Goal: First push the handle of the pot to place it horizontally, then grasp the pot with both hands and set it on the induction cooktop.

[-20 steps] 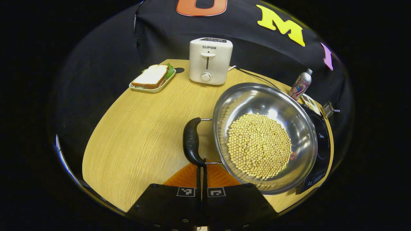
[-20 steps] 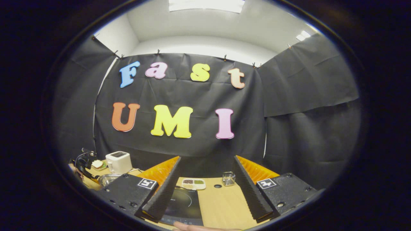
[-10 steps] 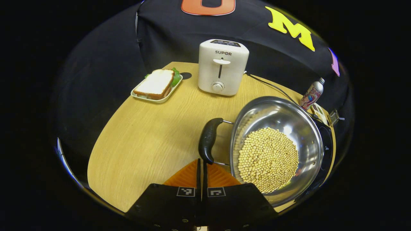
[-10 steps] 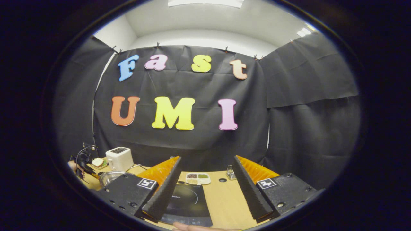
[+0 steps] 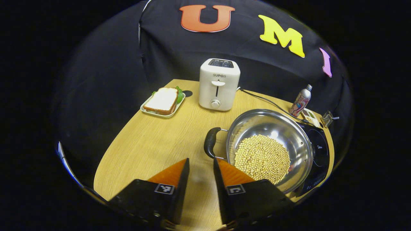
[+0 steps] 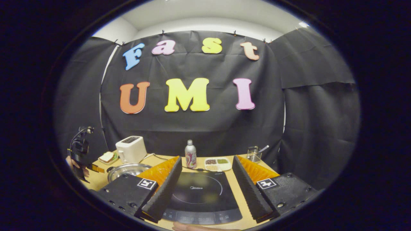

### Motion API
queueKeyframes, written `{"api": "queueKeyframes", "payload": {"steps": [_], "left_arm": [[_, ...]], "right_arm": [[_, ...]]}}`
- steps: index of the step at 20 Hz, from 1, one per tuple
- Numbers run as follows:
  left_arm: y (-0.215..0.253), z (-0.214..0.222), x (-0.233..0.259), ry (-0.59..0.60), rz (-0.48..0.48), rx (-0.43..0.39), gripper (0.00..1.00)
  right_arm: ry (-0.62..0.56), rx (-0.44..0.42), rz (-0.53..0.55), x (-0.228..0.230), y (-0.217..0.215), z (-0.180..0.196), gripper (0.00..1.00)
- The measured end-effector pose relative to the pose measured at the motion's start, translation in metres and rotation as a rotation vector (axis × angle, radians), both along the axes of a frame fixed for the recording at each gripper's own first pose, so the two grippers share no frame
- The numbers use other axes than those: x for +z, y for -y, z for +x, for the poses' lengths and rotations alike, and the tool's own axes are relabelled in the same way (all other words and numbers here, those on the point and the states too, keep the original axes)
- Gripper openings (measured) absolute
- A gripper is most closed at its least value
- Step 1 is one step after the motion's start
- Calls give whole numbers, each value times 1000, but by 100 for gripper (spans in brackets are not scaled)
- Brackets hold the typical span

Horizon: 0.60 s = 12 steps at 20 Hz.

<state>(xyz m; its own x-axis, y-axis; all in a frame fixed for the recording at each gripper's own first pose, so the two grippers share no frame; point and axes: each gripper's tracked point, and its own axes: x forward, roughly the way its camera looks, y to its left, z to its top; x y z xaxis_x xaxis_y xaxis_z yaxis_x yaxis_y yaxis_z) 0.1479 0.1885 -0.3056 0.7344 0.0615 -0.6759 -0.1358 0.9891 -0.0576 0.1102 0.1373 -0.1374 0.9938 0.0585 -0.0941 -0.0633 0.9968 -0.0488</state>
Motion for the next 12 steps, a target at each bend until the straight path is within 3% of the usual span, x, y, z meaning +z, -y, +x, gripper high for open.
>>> {"api": "queueKeyframes", "payload": {"steps": [1,2,3,6,7,8,12], "left_arm": [[1,-2,7,23,10,3,82],[3,-5,18,52,15,-2,81],[10,-3,27,109,3,-25,98],[28,1,50,219,-55,-75,96],[28,1,52,230,-52,-82,86],[26,4,53,242,-45,-83,96],[21,19,39,235,-9,-87,96]], "right_arm": [[-22,8,-7,-11,-6,5,96],[-41,13,-8,-20,-12,10,96],[-65,21,-12,-32,-20,15,96],[-143,44,-10,-63,-42,29,97],[-168,51,-7,-73,-49,33,97],[-191,60,-1,-81,-57,38,96],[-269,93,30,-112,-87,58,99]]}}
